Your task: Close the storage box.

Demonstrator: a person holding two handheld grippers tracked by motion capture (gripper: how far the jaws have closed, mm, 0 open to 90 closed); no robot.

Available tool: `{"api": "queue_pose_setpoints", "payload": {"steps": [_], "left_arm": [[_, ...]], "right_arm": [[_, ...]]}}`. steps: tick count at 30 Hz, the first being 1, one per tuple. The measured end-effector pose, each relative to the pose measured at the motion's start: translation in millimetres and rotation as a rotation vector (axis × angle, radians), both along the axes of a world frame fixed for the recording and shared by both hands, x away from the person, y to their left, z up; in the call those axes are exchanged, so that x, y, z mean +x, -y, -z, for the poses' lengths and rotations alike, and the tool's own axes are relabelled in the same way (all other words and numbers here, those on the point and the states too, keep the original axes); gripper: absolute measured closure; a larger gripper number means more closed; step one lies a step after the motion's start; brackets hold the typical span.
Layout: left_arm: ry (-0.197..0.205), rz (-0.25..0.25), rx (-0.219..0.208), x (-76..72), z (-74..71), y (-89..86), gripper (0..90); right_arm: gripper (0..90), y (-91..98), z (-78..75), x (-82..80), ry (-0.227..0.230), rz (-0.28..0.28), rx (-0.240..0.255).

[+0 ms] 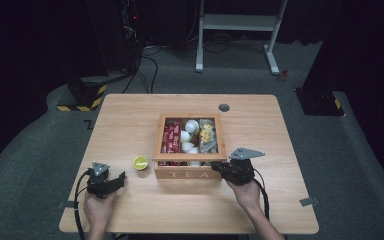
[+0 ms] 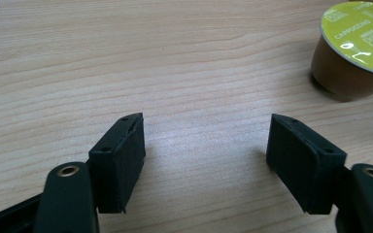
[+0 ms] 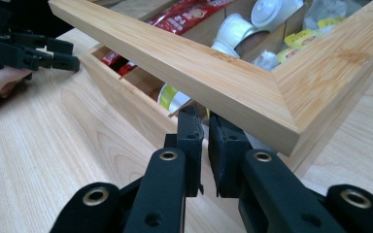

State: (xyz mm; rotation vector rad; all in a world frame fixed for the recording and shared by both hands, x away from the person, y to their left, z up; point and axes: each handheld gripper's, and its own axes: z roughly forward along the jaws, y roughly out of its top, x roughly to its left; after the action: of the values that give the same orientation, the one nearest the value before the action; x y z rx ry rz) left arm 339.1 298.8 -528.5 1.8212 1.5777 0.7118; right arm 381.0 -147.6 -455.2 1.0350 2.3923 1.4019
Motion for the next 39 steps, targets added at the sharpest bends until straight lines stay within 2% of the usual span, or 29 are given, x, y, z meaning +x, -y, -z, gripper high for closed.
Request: {"api": "queue_pose_setpoints", "payload": {"steps": [12, 15, 21, 29, 36, 39], "left_arm": [[0.0, 0.003, 0.0, 0.0, 0.1, 0.1, 29.7], [0.001, 0.002, 0.0, 0.0, 0.2, 0.2, 29.7], [0.001, 0.003, 0.0, 0.0, 0.2, 0.2, 29.7], [0.001, 0.004, 0.001, 0.0, 0.2, 0.2, 29.5], [0.001, 0.003, 0.0, 0.0, 0.2, 0.3, 29.5], [0.001, 0.004, 0.001, 0.1, 0.2, 0.2, 29.4]], "right_arm": [[81.5, 0.1, 15.7, -7.6, -0.078, -0.036, -0.041], [80.5, 3.7, 17.6, -10.1, -0.075, -0.035, -0.035], [77.9, 13.0, 11.4, -13.9, -0.036, -0.019, -0.009], [75.5, 36.8, 3.2, -13.2, 0.02, 0.055, 0.033], [70.8, 56.7, 3.2, -4.7, 0.049, 0.153, 0.02], [70.1, 64.7, 6.4, 0.9, 0.047, 0.192, 0.019]]}}
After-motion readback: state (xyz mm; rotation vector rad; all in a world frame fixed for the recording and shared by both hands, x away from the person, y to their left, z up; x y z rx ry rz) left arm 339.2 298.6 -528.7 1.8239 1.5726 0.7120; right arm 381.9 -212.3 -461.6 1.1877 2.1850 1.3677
